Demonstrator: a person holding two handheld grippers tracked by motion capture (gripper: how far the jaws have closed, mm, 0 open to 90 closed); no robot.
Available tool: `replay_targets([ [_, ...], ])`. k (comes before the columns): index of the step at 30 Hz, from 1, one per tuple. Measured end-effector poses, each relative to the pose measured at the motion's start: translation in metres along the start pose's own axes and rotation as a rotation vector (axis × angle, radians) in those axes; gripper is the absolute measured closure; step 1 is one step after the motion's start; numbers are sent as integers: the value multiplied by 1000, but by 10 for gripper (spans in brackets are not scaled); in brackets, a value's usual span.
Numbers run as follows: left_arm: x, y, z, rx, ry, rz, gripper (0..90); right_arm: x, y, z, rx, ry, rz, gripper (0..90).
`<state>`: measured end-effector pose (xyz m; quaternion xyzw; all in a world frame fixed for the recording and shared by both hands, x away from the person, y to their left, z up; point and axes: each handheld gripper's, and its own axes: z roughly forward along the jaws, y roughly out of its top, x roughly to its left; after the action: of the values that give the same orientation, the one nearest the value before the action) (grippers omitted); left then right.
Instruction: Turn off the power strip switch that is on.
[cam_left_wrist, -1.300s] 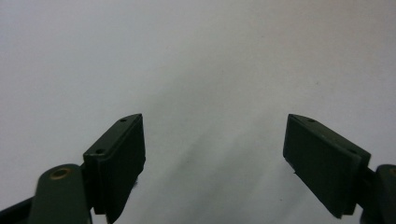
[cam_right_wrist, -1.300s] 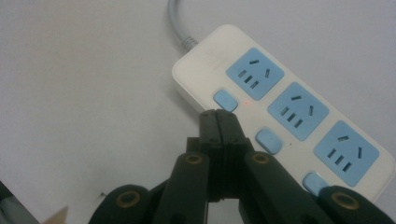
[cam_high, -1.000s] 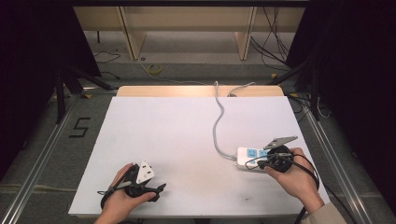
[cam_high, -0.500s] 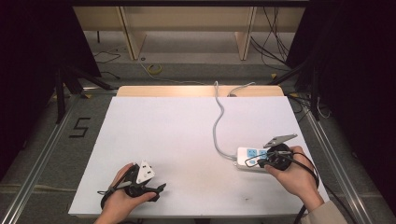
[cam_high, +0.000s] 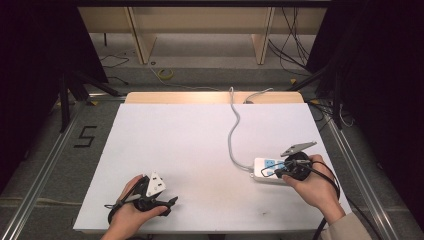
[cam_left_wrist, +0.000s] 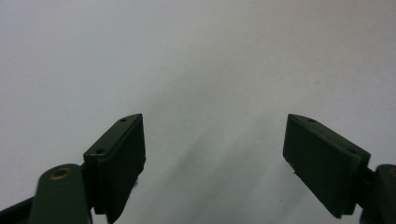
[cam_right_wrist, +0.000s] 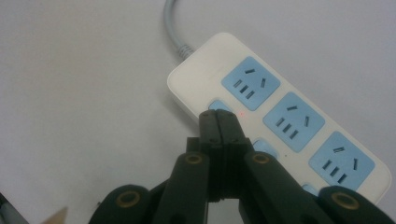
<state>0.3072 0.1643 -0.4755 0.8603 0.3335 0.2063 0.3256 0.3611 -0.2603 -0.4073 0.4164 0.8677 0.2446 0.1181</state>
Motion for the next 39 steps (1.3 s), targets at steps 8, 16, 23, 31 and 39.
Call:
replay_targets([
  [8,0,0,0,0,0,1,209,-1,2,1,5,3,5,900],
  [16,0,0,0,-1,0,1,209,-2,5,1,12,6,7,900],
  [23,0,0,0,0,0,1,209,-3,7,2,21,11,10,900],
  [31,0,0,0,-2,0,0,209,-3,11,4,31,11,9,900],
  [39,0,0,0,1,0,0,209,-3,13,3,35,14,10,900],
])
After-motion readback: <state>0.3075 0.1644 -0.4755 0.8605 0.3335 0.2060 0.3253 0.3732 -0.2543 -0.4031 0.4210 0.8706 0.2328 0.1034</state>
